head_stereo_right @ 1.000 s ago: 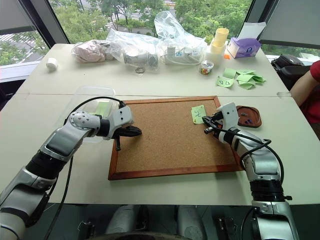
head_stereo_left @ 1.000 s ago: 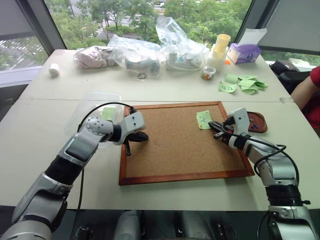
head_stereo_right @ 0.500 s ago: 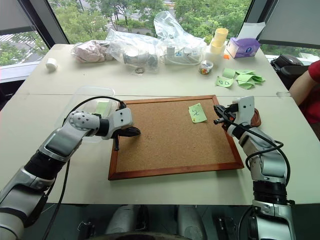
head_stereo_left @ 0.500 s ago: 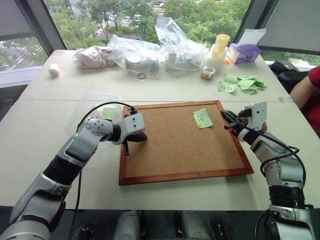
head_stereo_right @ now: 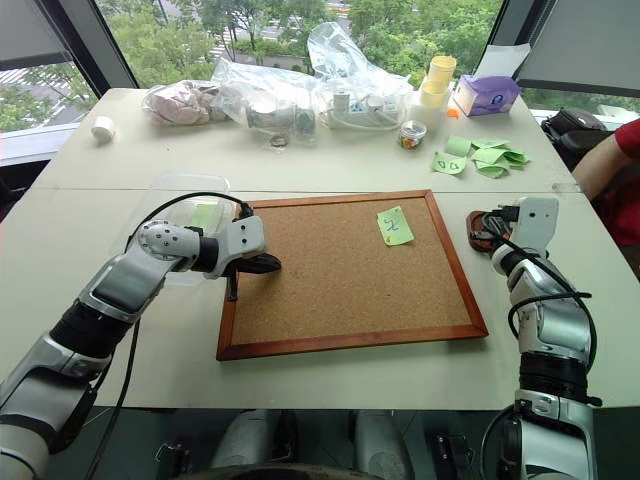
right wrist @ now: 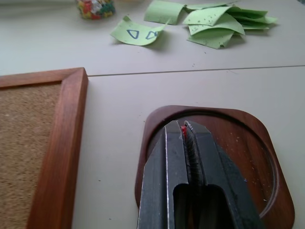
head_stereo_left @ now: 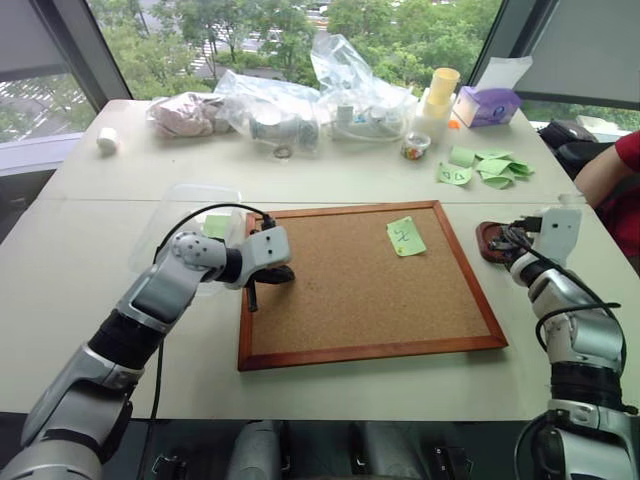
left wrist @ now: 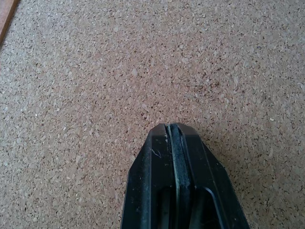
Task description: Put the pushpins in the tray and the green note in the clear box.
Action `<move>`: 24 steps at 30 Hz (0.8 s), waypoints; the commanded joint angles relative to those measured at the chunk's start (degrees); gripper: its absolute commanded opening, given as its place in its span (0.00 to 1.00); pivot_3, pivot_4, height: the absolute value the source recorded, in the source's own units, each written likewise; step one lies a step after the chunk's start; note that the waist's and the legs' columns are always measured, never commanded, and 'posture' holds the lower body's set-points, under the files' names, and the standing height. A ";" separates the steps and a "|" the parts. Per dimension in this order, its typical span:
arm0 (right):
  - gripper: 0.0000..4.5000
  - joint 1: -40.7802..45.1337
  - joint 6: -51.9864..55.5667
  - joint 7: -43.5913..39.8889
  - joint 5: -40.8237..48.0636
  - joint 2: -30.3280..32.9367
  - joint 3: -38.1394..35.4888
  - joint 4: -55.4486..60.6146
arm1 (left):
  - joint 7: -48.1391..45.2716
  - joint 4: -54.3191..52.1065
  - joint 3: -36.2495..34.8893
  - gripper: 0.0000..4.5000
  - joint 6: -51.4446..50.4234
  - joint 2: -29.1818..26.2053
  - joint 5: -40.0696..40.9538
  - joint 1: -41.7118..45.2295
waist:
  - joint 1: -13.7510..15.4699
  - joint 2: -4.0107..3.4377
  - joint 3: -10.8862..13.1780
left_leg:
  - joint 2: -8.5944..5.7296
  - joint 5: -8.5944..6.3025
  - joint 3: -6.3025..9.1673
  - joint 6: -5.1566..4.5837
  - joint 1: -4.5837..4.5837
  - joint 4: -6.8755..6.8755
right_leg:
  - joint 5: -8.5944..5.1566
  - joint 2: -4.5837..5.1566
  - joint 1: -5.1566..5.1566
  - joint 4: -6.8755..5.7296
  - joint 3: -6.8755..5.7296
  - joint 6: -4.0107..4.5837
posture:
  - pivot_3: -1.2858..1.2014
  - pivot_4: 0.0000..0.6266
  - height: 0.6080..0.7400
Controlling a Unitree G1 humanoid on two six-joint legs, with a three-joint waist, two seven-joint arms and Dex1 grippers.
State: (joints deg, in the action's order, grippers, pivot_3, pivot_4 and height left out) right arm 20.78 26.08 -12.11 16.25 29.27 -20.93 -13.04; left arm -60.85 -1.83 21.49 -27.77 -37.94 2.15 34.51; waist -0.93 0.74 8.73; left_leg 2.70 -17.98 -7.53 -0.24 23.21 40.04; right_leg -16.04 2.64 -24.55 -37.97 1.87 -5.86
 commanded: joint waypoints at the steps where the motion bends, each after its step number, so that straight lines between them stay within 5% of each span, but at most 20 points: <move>1: 0.01 1.89 -0.60 0.94 -1.16 1.71 -0.92 -1.81 | -0.12 -0.57 -0.34 0.00 0.24 0.15 -0.40 0.04 | 0.04 0.00 0.00 | 0.00 0.00 0.00 0.00 0.01 0.00 | 0.00 0.00 0.00 0.00 0.00 0.00 | 0.52 0.24 0.96; 4: 0.22 2.87 -1.29 0.99 -1.64 2.02 -0.70 -4.92 | -0.01 -0.76 -0.54 0.00 -0.15 0.23 -0.45 -0.14 | -0.01 0.00 0.00 | 0.00 0.00 0.00 0.00 0.00 0.00 | 0.00 0.00 0.00 0.00 0.00 0.00 | 0.52 0.24 0.96; 11: 0.98 4.00 -2.35 1.18 -1.77 2.04 -1.20 -6.90 | 0.14 -1.00 -0.73 0.00 -0.65 0.23 -0.49 -0.32 | -0.03 0.00 0.00 | 0.01 0.00 0.01 0.00 0.00 0.00 | 0.00 0.00 0.00 0.00 0.00 0.00 | 0.52 0.24 0.96; 24: 0.98 4.63 -7.78 3.36 1.19 1.54 -6.53 -2.86 | 0.32 -0.65 -0.75 0.00 -0.57 0.47 -0.58 -0.25 | 0.02 -0.01 0.00 | 0.03 0.00 0.00 0.01 0.00 0.00 | 0.00 0.01 0.00 0.00 0.01 0.00 | 0.52 0.24 0.96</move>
State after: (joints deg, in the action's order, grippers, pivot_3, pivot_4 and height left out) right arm 23.84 21.12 -9.34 16.54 30.21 -25.04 -19.71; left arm -60.70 -2.07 21.29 -28.29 -37.57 1.83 34.39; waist -0.92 0.73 8.73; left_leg 2.72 -17.98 -7.53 -0.24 23.21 40.04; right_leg -16.04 2.65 -24.55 -37.97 1.88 -5.86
